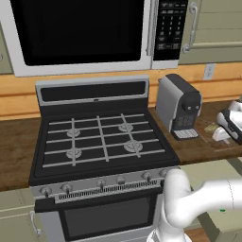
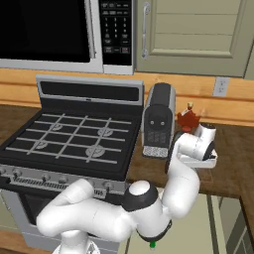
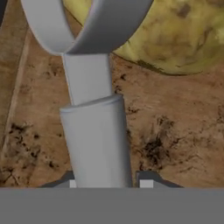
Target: Place the appropriate cutting tool for cutting the potato skin on the cutting board.
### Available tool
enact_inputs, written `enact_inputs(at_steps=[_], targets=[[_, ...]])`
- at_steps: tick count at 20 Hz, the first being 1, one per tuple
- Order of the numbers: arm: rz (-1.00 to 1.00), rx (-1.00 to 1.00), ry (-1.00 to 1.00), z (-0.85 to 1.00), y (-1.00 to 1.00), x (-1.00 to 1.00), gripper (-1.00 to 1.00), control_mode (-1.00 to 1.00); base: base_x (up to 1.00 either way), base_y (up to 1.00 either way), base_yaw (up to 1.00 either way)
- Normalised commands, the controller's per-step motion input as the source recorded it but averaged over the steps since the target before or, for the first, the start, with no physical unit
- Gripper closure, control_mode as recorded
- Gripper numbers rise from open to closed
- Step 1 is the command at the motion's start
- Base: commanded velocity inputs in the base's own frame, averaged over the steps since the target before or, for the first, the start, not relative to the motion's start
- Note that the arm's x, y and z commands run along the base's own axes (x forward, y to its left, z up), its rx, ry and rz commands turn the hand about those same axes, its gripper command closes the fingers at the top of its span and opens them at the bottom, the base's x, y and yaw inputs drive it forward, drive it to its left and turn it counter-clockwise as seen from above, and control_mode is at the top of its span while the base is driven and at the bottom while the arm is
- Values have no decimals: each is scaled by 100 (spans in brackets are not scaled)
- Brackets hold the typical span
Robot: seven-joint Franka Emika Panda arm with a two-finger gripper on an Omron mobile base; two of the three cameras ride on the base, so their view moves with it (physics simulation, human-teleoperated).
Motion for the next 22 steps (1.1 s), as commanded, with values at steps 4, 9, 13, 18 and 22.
enact_inputs(at_steps=[4, 9, 13, 18, 22], targets=[[-2, 0, 0, -2, 5, -6, -100, -100, 0, 0, 0], [-5, 0, 0, 42, -7, -21, -100, -100, 0, 0, 0], [-8, 0, 0, 50, -3, -36, -100, -100, 0, 0, 0], [-6, 0, 0, 40, 9, -56, -100, -100, 0, 0, 0], [-3, 0, 0, 28, 29, -61, -100, -100, 0, 0, 0]])
